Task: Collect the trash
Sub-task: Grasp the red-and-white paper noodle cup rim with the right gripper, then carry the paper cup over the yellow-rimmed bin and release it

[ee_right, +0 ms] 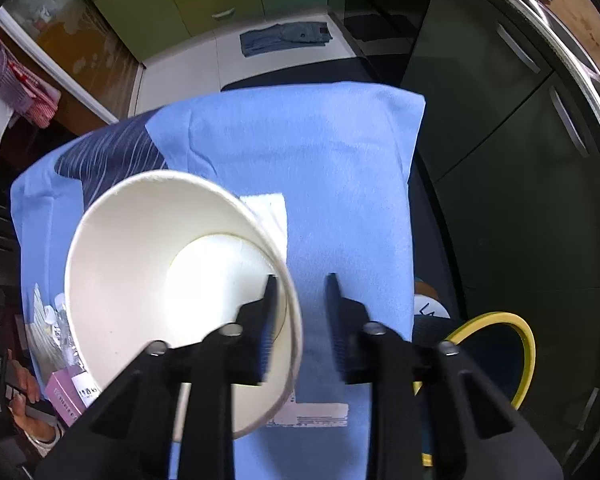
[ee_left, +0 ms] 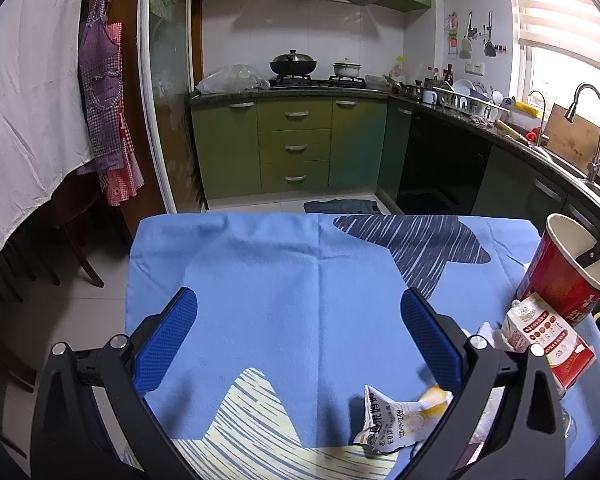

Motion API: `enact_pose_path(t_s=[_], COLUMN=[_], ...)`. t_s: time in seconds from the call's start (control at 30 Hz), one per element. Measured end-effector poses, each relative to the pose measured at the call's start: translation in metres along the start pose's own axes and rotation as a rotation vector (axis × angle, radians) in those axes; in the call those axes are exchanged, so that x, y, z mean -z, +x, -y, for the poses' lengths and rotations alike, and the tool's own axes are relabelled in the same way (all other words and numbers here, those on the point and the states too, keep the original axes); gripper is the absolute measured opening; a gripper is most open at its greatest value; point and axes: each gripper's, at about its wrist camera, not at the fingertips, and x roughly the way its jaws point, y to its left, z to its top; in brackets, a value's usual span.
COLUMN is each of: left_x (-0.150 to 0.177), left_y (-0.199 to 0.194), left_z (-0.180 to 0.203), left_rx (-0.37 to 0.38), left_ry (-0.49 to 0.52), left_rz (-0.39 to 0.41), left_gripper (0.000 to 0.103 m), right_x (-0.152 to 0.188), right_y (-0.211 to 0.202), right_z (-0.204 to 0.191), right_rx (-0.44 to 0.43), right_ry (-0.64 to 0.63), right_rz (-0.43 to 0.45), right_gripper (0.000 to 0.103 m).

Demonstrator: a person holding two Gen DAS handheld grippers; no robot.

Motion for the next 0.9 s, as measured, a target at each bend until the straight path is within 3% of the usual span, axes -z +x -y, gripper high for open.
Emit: enact_pose_path(t_s=[0.03,0.07,0.27,0.4,0.5,0.67,0.8,0.9], left_x=[0.0,-0.001,-0.001,-0.001,-0.001,0.0,0.001,0.002], left_y=[-0.001,-0.003,-0.008,-0.011,-0.015,-0.016,-0.018,-0.018], left_z=[0.0,0.0,0.0,0.001,0.003,0.007,0.012,0.014], left_rx=[0.002,0.002,0.0,0.009,0.011,0.017,0.02,0.028], left_ry=[-0.001,-0.002,-0.005,-0.002,0.003,0.009,0.025,0.03], left_rz=[0.004,0.009,0.031,0.037,0.053,0.051,0.056,0.057], left_gripper=[0.097,0.097,0.097,0.097,0.097,0.097,0.097,0.097], right_x=[0.002,0.002,0.004,0.014,0.04,0.1,0.155,0.185], right_y=[0.0,0.002,-0.002,-0.033,-0.076,-0.109,-0.084,-0.042], right_z=[-0.003,-0.003,-0.007,0.011,0.049,0.138,0.219,0.263], right_rx=[0.004,0.003,-0.031,-0.058,-0.111,-0.087,-0.062,-0.071], right_ry=[-0.001,0.003,0.011,0.044,0.101,0.247,0.408,0.5], right_rz=[-0.006,-0.011,-0.007,0.054,0.126,0.174,0.151,0.104], right_gripper=[0.02,0.01,0.005,0.005,0.005,0.005,0.005,0.006])
